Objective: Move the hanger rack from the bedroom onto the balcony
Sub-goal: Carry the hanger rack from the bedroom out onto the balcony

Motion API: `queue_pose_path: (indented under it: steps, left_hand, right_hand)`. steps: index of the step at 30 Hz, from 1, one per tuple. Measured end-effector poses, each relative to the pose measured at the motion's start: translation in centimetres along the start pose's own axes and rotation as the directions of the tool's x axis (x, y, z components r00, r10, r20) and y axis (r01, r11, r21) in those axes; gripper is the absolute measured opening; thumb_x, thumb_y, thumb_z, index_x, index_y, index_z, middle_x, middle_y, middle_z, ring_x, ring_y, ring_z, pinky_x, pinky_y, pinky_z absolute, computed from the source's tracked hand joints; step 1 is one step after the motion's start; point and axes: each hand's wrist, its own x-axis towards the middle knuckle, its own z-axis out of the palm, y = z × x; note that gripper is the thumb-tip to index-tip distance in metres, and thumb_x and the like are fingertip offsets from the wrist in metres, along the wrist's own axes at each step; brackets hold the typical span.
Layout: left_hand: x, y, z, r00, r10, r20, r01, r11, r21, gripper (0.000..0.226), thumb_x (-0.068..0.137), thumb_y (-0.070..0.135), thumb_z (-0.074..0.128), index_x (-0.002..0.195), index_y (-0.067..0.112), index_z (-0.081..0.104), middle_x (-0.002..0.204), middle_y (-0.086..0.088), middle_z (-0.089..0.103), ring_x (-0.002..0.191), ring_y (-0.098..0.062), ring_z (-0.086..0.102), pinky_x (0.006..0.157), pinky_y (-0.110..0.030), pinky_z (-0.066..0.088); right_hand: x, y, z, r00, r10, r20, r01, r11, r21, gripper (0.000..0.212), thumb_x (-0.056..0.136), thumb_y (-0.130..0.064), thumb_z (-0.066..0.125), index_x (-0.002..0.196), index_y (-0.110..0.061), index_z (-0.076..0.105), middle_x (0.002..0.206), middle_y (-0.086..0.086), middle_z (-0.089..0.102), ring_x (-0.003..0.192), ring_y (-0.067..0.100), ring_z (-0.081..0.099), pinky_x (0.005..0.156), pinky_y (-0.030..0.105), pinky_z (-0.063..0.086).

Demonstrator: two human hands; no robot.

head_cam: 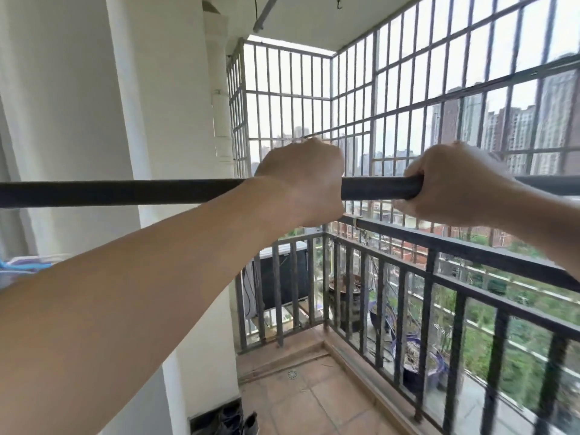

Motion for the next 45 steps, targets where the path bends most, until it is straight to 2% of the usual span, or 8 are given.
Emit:
queue_pose_path:
  steps: [5,13,19,23,27,34,39,45]
  left_hand:
    - [1.0,4.3,-1.7,1.0,-0.012,-0.026,0.013,0.999,0.031,0.008,0.077,0.018,0.063,0.086,0.019,0.063,0.072,0.002,0.049,0.059,-0.014,0.049,0.047,-0.026,0.033]
    - [1.4,11.6,-3.1,1.0,-0.023,-0.013,0.024,0.997,0.076,0.002,0.077,0.018,0.062,0.076,0.02,0.062,0.065,0.003,0.053,0.053,-0.013,0.05,0.044,-0.024,0.031]
    - [1.7,13.6,-3.4,1.0,-0.021,0.009,0.02,0.998,0.068,0.003,0.078,0.019,0.062,0.079,0.018,0.065,0.063,0.003,0.055,0.052,-0.013,0.051,0.044,-0.024,0.032]
    - [1.5,14.1,-3.5,0.998,-0.045,0.043,0.044,0.998,0.044,0.005,0.079,0.017,0.062,0.074,0.018,0.063,0.063,0.003,0.055,0.053,-0.013,0.052,0.044,-0.024,0.033]
    - [0.8,15.2,-3.9,0.997,-0.057,0.046,0.056,0.998,0.036,0.006,0.077,0.015,0.063,0.079,0.017,0.067,0.064,0.002,0.057,0.054,-0.014,0.053,0.043,-0.023,0.034]
    - [-0.1,20.3,-5.7,0.998,-0.064,0.03,0.06,0.994,0.096,0.005,0.079,0.02,0.063,0.075,0.021,0.06,0.064,0.004,0.054,0.053,-0.011,0.05,0.045,-0.025,0.033]
    - [0.1,23.8,-6.7,0.997,-0.078,0.003,0.077,0.988,0.137,0.002,0.078,0.023,0.063,0.077,0.021,0.063,0.064,0.006,0.054,0.053,-0.009,0.048,0.044,-0.023,0.029]
    - [-0.4,25.6,-8.1,0.996,-0.091,-0.005,0.091,0.981,0.17,0.004,0.076,0.025,0.063,0.078,0.024,0.066,0.062,0.006,0.056,0.056,-0.013,0.053,0.045,-0.023,0.031]
  right_hand:
    - [-1.2,3.9,-2.2,1.0,-0.011,-0.021,0.012,1.0,0.022,0.016,0.078,-0.024,0.067,0.063,-0.023,0.063,0.041,-0.004,0.051,0.038,0.01,0.049,0.044,0.018,0.032]
    - [-4.0,9.9,-4.6,1.0,-0.024,-0.016,0.025,1.0,0.005,0.021,0.079,-0.017,0.061,0.059,-0.021,0.058,0.039,-0.006,0.043,0.037,0.009,0.044,0.049,0.017,0.028]
    - [-4.8,11.5,-6.0,1.0,-0.019,0.02,0.019,1.0,-0.015,0.022,0.08,-0.016,0.058,0.059,-0.022,0.055,0.041,-0.005,0.044,0.037,0.005,0.042,0.046,0.018,0.027]
    - [-5.2,11.9,-6.4,0.999,-0.034,0.01,0.034,0.999,-0.027,0.025,0.08,-0.019,0.06,0.056,-0.023,0.053,0.04,-0.006,0.045,0.038,0.004,0.043,0.052,0.02,0.034]
    - [-6.5,12.3,-7.2,0.998,-0.043,0.042,0.043,0.999,-0.001,0.026,0.083,-0.02,0.061,0.058,-0.025,0.053,0.042,-0.004,0.047,0.037,0.005,0.044,0.043,0.019,0.027]
    - [-9.6,16.0,-8.9,0.999,-0.041,0.006,0.041,0.999,0.032,0.019,0.081,-0.021,0.059,0.062,-0.021,0.058,0.042,-0.006,0.045,0.038,0.007,0.042,0.044,0.018,0.027]
    - [-10.7,19.1,-10.5,0.998,-0.065,-0.002,0.065,0.997,0.028,0.015,0.077,-0.02,0.06,0.062,-0.018,0.057,0.045,-0.006,0.045,0.043,0.01,0.047,0.056,0.025,0.045]
    - [-11.6,20.2,-11.8,0.995,-0.091,-0.04,0.093,0.994,0.057,0.005,0.072,-0.018,0.06,0.067,-0.018,0.06,0.049,-0.004,0.053,0.051,0.014,0.058,0.071,0.036,0.055]
